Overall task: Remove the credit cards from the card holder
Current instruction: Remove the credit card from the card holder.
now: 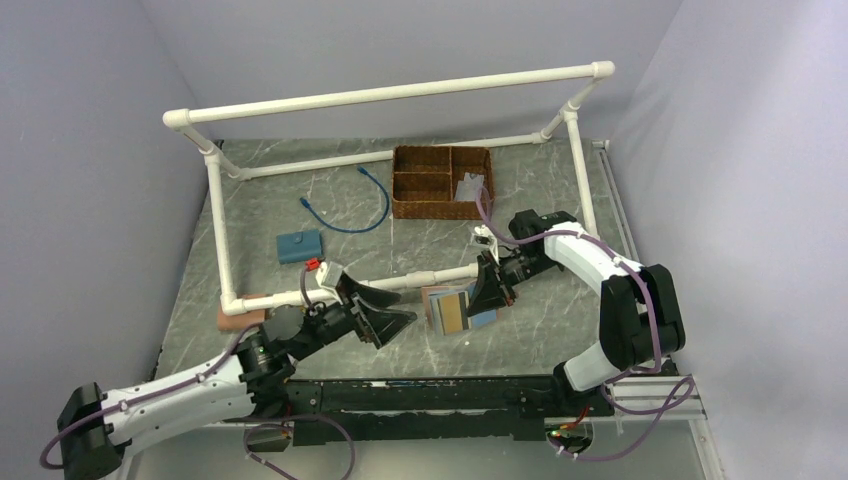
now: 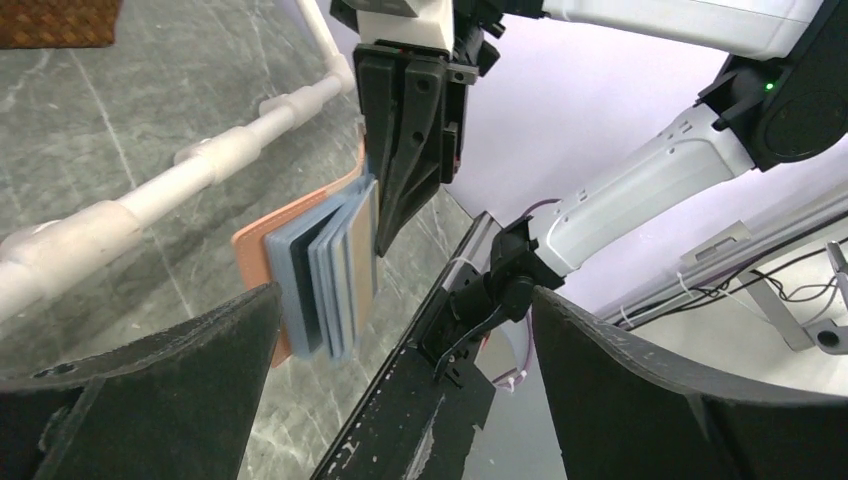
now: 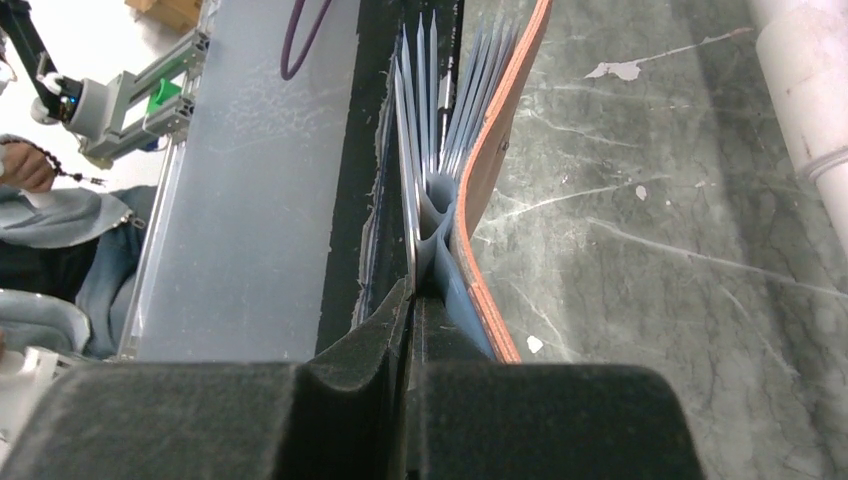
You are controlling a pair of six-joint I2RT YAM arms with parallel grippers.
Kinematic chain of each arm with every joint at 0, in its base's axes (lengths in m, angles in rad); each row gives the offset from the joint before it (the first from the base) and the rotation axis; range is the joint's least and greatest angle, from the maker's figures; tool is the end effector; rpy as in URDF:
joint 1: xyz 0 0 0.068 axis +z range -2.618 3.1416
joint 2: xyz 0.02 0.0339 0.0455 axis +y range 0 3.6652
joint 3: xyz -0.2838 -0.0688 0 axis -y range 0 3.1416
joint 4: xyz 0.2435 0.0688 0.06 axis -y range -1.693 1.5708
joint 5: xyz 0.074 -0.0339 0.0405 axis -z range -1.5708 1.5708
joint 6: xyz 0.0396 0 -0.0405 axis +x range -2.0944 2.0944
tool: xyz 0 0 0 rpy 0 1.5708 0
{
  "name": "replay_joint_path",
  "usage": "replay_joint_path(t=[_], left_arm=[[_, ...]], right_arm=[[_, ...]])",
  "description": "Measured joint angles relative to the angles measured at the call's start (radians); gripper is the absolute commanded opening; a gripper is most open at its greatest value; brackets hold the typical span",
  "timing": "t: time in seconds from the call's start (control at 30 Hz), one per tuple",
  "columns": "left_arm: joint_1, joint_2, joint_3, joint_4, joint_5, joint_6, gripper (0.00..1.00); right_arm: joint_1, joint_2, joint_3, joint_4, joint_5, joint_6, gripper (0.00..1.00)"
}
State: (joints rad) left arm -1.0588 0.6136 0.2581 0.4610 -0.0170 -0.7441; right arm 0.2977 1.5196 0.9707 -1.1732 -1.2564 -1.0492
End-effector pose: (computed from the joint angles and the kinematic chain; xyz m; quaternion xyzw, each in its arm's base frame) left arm 0.0741 -0.1305 0.2604 0.0986 0.6615 -0.5795 0.4657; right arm 0.2103 0.1039 0.2358 -0.4685 0.6583 0.5676 0.1582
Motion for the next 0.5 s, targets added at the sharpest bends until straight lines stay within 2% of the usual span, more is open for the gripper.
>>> replay_joint_path(t=[0.07,0.17,0.5], left_arm=[[0.0,-0.043,-0.015,-0.029,-0.016,0.003,0.99],[0.001,-0.026,-0.056,-0.031,-0.023,0.006,1.0],[0.002,0.349,-0.099,0.187,0.057,0.113,0.99]], right_arm=[[0.004,0.0,0.001,-0.008,0.0,-0.018,0.0],[0.011,0.0,0.01,-0.04,0.0,-0.06,0.0],[0.025,0.0,0.018,-0.102,0.0,-0.138,0.0]])
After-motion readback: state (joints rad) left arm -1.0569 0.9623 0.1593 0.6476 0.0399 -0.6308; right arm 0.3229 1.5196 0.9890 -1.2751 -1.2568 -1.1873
